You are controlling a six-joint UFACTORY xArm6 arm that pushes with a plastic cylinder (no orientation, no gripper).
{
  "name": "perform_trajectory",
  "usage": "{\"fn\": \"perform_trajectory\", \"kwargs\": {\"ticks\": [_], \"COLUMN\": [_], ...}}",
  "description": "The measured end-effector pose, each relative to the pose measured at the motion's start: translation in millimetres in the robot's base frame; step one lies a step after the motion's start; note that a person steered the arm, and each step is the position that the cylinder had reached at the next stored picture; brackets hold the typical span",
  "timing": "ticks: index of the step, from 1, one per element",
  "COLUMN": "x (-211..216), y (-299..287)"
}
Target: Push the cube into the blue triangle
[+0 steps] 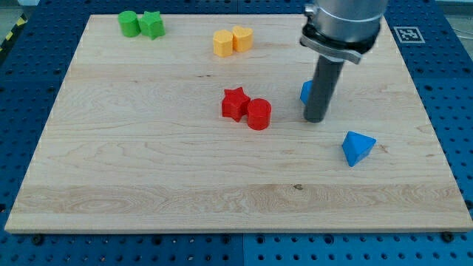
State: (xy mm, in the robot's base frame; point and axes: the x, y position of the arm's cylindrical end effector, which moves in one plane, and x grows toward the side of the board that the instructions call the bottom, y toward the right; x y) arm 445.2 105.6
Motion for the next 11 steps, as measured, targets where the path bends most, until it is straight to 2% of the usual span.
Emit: {"fn": "perform_trajectory", "kwargs": {"ticks": [2, 3, 5, 8, 11], "x": [-57, -62, -40, -32, 15], "y": [-38, -12, 11, 14, 47]}}
